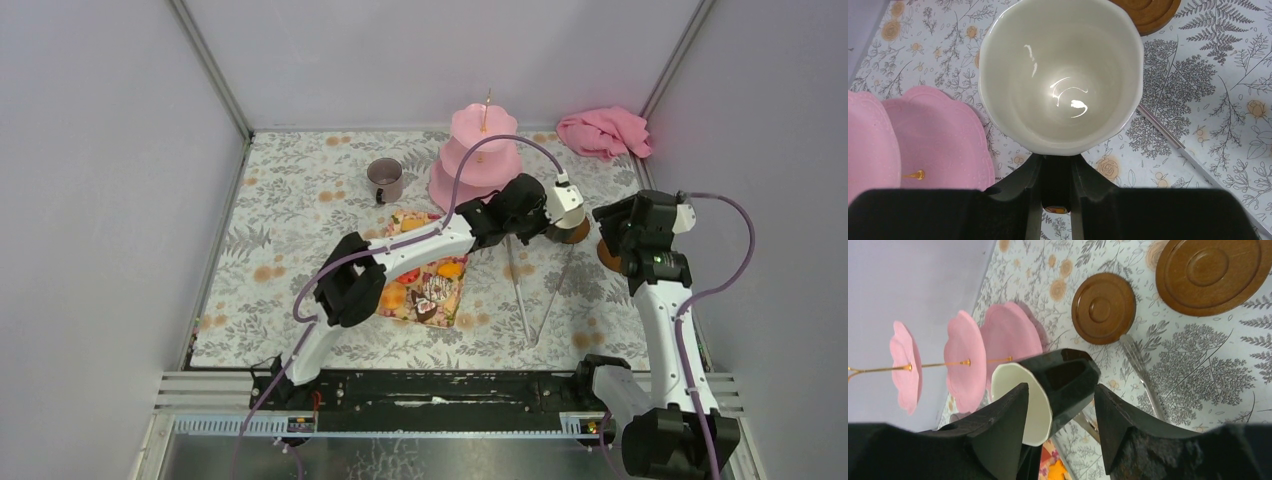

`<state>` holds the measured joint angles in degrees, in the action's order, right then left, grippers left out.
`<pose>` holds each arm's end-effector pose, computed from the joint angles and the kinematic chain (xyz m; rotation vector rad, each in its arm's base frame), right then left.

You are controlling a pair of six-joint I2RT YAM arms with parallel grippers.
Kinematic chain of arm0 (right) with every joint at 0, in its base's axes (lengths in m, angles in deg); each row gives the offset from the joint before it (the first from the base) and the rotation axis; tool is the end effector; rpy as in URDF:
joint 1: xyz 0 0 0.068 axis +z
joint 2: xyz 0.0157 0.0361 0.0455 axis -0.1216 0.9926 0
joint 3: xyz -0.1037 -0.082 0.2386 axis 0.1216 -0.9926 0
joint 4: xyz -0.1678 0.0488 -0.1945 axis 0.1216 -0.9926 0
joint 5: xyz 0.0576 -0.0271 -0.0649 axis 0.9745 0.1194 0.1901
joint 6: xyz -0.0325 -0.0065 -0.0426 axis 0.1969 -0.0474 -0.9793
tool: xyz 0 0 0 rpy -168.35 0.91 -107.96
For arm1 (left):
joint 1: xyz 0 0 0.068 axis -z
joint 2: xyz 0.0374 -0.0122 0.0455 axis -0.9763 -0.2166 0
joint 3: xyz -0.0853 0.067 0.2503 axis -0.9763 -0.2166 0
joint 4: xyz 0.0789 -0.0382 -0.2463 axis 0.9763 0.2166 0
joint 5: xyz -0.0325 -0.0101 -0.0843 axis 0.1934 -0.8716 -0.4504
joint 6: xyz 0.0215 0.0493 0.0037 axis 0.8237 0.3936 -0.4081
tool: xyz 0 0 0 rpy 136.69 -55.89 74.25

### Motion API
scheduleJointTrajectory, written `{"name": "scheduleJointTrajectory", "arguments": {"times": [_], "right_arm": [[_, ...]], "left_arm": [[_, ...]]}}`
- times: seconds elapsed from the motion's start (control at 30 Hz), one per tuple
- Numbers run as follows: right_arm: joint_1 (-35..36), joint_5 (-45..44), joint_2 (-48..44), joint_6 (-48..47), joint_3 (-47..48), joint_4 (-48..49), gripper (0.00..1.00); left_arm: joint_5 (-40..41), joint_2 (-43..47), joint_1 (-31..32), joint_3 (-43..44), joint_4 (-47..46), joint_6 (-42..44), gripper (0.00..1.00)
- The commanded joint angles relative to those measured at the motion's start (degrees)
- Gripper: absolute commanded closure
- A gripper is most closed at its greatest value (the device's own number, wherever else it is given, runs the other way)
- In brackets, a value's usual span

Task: Serve the afternoon tea
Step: Place the cup on the coaster.

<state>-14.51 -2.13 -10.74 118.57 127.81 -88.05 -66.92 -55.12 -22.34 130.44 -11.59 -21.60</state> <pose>0.2075 -0.0312 0.3141 1.1129 1.7662 0.3774 0.2975 -0.4318 0.2611 1.2446 1.7304 -0.5062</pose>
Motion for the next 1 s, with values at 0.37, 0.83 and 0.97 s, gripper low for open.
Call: {"name": "scheduleJointTrajectory", "arguments": {"times": [0.37,0.83,0.97], "right_arm": [[6.2,2.5,0.7,-2.7,-0.3,-2.0,0.45],[7.2,2.1,4.5,-4.6,0.7,-3.8,0.69],[7.5,2.2,6.4,-5.8,2.2,-5.4,0.81]], "left_arm": [[-1.6,5.4,2.1,-1.7,-11.1,2.9,1.0],[1.1,9.6,2.8,-7.5,-17.6,5.2,1.0],[1.6,10.7,2.9,-9.8,-20.5,6.2,1.0]]}}
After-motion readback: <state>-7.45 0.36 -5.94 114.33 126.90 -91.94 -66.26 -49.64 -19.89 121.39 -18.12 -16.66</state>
